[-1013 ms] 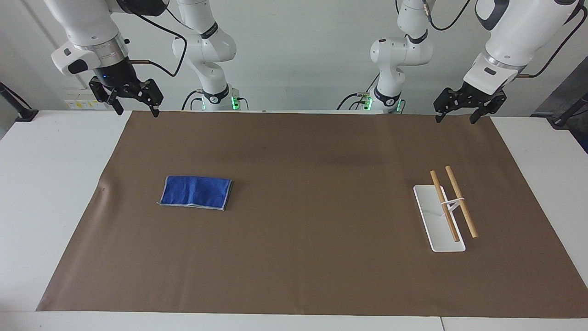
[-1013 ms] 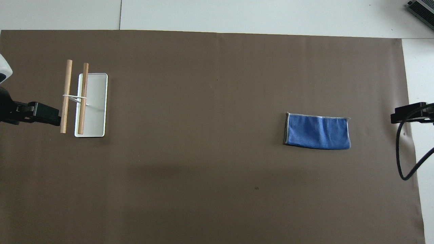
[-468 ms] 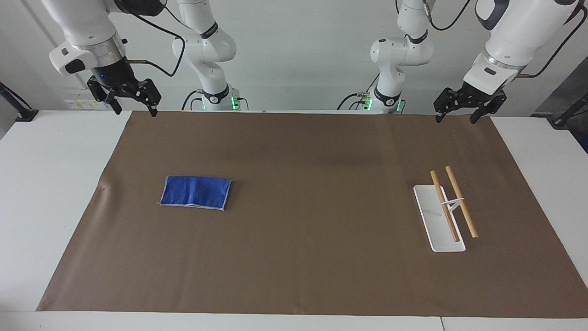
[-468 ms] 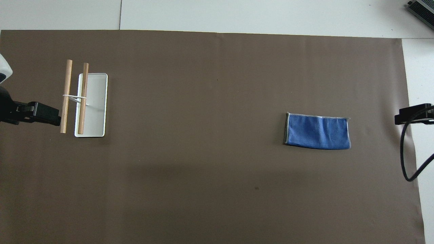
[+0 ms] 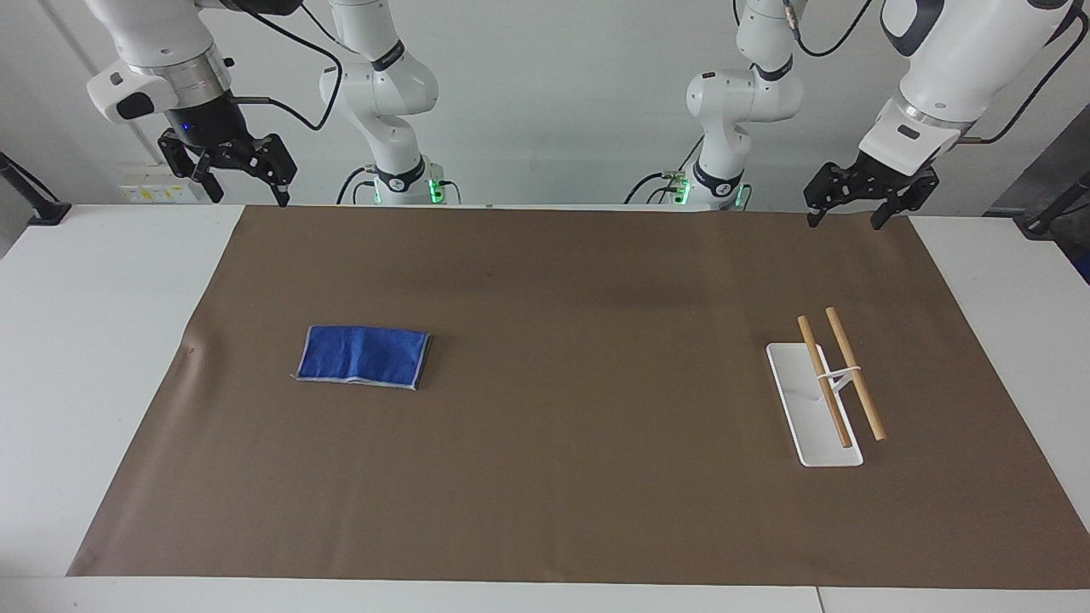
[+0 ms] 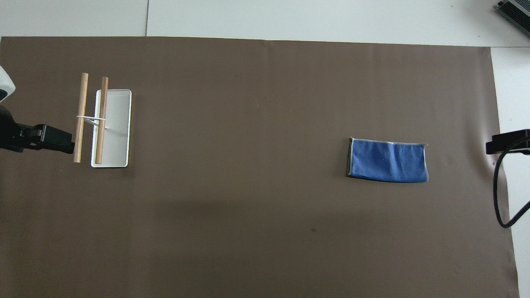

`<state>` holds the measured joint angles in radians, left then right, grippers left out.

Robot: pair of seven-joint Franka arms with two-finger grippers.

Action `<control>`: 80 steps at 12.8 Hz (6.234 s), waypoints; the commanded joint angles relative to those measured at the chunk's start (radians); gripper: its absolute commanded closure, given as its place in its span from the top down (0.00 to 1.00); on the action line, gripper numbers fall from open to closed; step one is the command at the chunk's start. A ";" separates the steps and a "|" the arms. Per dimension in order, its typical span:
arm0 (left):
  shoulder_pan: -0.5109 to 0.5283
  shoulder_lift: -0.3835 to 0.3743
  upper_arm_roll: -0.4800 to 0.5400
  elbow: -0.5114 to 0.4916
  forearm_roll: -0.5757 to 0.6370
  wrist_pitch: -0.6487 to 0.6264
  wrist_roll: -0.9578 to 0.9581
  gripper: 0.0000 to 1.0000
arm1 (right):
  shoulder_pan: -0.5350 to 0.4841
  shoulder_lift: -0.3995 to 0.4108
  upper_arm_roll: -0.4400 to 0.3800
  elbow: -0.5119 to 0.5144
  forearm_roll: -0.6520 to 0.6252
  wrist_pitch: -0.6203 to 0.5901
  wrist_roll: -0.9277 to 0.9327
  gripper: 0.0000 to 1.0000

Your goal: Right arm passes towel to left arm to hang

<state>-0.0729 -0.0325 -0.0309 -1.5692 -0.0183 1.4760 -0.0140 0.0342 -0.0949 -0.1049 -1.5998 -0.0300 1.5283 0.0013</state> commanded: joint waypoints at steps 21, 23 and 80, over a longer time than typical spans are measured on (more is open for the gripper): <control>-0.002 -0.030 0.005 -0.032 0.012 -0.005 0.006 1.00 | 0.053 0.314 0.011 -0.551 0.111 0.944 -0.081 1.00; -0.002 -0.030 0.005 -0.032 0.012 -0.005 0.006 1.00 | 0.056 0.322 0.011 -0.569 0.150 0.983 -0.081 1.00; -0.404 -0.130 -0.024 -0.472 -0.417 0.912 -1.485 1.00 | 0.184 0.142 0.217 -0.353 1.739 0.747 -0.268 0.00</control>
<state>-0.4210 -0.1406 -0.0704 -1.9789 -0.4156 2.2761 -1.3756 0.2199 0.0741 0.1065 -1.9209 1.6737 2.2595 -0.2299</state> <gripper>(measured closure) 0.000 0.960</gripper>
